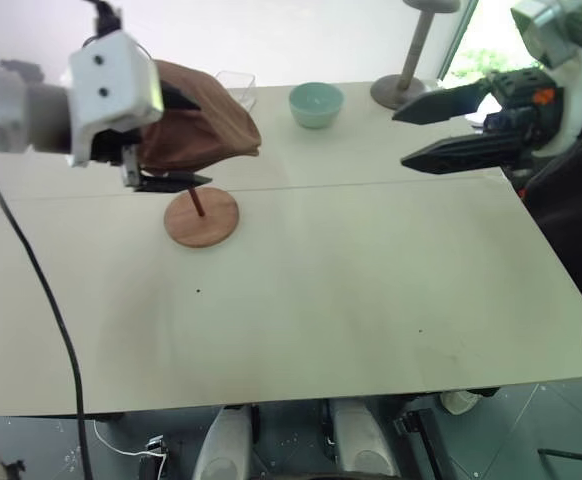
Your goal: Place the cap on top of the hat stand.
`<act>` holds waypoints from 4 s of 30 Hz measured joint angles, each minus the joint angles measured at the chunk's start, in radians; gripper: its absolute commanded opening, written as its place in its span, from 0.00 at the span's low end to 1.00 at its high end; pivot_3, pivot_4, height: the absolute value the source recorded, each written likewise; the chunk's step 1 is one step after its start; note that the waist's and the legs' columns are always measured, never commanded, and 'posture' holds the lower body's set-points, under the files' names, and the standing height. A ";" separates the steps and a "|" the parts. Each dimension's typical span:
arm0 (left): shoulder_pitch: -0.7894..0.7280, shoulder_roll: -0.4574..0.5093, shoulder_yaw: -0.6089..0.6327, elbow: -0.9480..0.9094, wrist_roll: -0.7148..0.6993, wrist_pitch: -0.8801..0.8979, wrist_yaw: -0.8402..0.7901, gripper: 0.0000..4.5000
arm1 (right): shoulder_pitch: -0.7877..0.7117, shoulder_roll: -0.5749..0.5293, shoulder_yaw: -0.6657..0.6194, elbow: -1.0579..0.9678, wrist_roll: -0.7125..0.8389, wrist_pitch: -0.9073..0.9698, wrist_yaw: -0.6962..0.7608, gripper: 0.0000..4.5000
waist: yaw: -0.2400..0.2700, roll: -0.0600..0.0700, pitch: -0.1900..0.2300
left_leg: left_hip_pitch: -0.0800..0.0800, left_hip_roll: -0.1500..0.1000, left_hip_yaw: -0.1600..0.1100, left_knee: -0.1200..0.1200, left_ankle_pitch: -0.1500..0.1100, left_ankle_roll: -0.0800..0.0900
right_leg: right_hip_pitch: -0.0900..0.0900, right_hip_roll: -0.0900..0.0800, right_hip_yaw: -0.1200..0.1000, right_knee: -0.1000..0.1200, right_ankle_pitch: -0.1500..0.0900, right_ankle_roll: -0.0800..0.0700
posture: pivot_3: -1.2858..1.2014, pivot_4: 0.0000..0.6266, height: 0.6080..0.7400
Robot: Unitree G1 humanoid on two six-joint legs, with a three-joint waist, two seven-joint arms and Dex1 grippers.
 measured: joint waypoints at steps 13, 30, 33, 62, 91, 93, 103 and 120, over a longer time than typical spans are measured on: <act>-0.005 -0.035 -0.086 -0.118 0.211 0.055 0.006 1.00 | -0.007 0.024 0.000 0.009 -0.004 0.001 -0.026 0.98 | -0.005 0.001 0.001 | 0.000 0.002 0.002 0.000 -0.002 0.003 | -0.003 0.002 0.003 0.003 0.000 0.000 | 0.52 0.24 1.00; 0.137 -0.020 -0.087 -0.325 0.421 0.110 0.120 1.00 | -0.061 0.043 -0.045 0.001 0.079 0.050 0.012 0.98 | -0.004 0.001 0.001 | 0.000 0.002 0.002 0.001 -0.002 0.003 | -0.002 0.002 0.003 0.003 0.000 0.000 | 0.52 0.24 1.00; 0.148 -0.010 -0.085 -0.321 0.465 0.086 0.142 1.00 | -0.060 0.051 -0.045 -0.015 0.087 0.051 0.012 0.98 | -0.004 0.001 0.001 | 0.001 0.002 0.002 0.001 -0.002 0.003 | -0.002 0.002 0.003 0.003 0.000 0.000 | 0.52 0.24 1.00; 0.245 -0.081 0.056 -0.322 0.520 0.031 0.266 0.00 | -0.060 0.060 -0.041 -0.001 0.093 0.043 0.051 1.00 | -0.005 0.001 0.001 | 0.001 0.002 0.003 0.002 -0.002 0.003 | -0.002 0.002 0.003 0.004 0.000 0.000 | 0.52 0.24 1.00; 0.508 -0.218 0.420 0.048 0.356 -0.930 0.584 0.00 | -0.122 0.060 -0.014 0.096 0.053 0.038 0.119 1.00 | 0.008 0.001 0.001 | 0.001 0.002 0.004 0.007 -0.002 0.003 | 0.000 0.001 0.004 0.004 0.002 -0.001 | 0.52 0.24 1.00; 0.502 -0.218 0.420 0.076 0.345 -0.971 0.585 0.00 | -0.122 0.060 -0.014 0.096 0.050 0.039 0.119 1.00 | 0.010 0.001 0.001 | 0.001 0.002 0.004 0.007 -0.002 0.003 | 0.000 0.001 0.004 0.004 0.002 0.000 | 0.52 0.24 1.00; 0.615 -0.161 0.515 0.123 0.272 -1.155 0.562 0.00 | -0.124 0.052 -0.014 0.099 0.043 0.042 0.122 1.00 | 0.018 0.001 0.001 | 0.001 0.003 0.006 0.006 -0.002 0.004 | -0.001 0.002 0.004 0.004 0.002 -0.001 | 0.52 0.24 1.00; 0.777 -0.112 0.574 0.229 0.216 -1.415 0.494 0.00 | -0.237 0.098 0.020 0.265 -0.045 -0.007 0.156 1.00 | 0.021 0.002 0.001 | 0.002 0.005 0.009 0.006 -0.002 0.004 | -0.002 0.002 0.005 0.003 0.003 -0.002 | 0.52 0.24 1.00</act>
